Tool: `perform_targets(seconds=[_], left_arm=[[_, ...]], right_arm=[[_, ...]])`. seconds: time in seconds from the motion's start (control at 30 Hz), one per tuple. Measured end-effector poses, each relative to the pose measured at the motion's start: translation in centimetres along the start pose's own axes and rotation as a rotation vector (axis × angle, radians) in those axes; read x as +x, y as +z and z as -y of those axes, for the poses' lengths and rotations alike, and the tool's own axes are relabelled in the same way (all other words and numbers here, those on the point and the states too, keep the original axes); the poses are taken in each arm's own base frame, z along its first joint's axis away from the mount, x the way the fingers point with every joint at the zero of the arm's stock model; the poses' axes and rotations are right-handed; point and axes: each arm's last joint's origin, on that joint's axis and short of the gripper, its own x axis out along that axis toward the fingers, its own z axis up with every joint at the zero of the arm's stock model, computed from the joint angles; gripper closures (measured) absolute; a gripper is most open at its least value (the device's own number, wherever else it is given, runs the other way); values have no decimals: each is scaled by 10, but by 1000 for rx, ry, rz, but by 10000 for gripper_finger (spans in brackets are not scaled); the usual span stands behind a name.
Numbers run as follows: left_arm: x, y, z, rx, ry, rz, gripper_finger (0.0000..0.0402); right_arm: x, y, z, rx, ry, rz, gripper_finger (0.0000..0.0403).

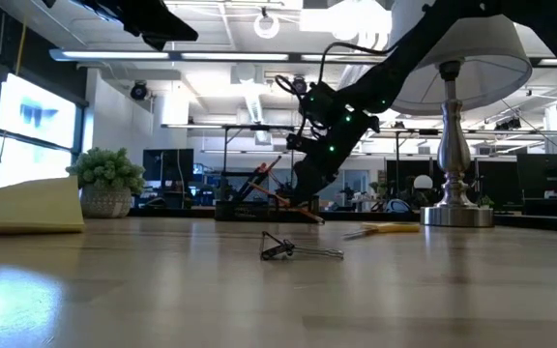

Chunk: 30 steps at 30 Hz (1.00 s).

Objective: Pick and place office supplies into organizer
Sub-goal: Put the orange pencil into the top left slot of the desk organizer

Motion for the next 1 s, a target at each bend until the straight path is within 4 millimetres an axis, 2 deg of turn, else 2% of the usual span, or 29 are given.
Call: perform_targets(seconds=[0.27,0.47,0.6,0.67,0.87,1.0], left_arm=[[0,0,0,1,0,0,399],[0,0,0,4,0,0,399],[0,0,0,7,13,-4,399],[0,0,-1,24,30,-9,399],[0,-1,-1,124,45,-19,399],[6,-3,-1,182,27,-41,399]], right_arm=[[9,-7,1,9,48,-10,291],[5,-5,0,-5,29,-20,335],[-7,3,1,-7,24,3,382],[-15,6,1,-7,27,4,393],[-50,19,-1,54,64,26,372],[-73,25,-3,140,163,43,386]])
